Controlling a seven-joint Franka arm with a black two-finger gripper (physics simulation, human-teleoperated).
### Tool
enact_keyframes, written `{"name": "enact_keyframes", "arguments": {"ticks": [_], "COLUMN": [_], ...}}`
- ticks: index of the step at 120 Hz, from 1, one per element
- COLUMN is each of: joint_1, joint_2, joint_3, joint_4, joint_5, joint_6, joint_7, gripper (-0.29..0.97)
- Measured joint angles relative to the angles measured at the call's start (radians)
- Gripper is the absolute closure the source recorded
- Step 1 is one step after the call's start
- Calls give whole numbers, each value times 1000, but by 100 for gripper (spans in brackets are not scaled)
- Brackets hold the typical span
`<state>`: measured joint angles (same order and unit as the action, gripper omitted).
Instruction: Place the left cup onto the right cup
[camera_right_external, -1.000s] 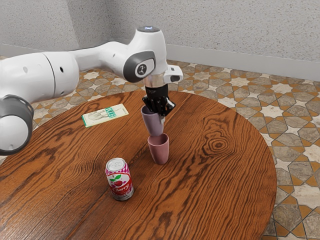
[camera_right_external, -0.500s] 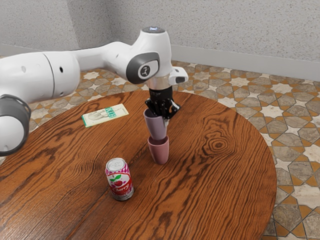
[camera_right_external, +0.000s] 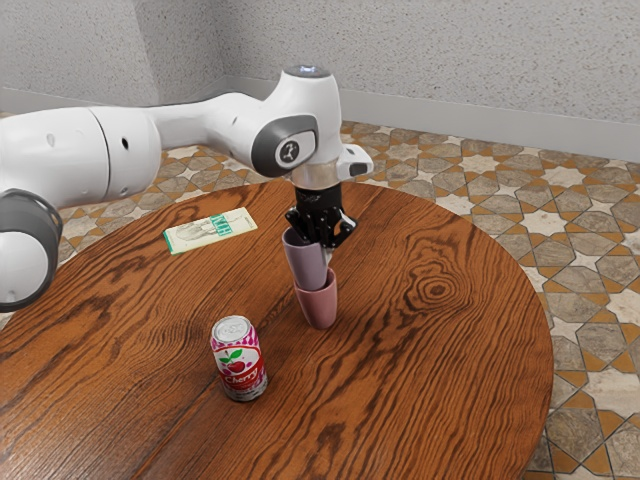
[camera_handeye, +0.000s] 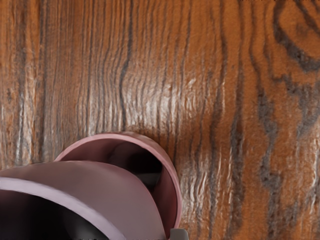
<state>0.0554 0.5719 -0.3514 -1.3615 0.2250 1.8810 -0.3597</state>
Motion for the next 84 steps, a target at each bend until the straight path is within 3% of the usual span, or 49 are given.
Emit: {"name": "enact_keyframes", "arguments": {"ticks": [36, 61, 84], "joint_1": [2, 0, -20], "joint_2": [31, 31, -31], "joint_3": [0, 0, -1], "joint_4": [0, 0, 1], "joint_5": [6, 2, 1], "joint_6": [29, 48, 42], "joint_7": [-24, -32, -35], "gripper": [78, 35, 14]}}
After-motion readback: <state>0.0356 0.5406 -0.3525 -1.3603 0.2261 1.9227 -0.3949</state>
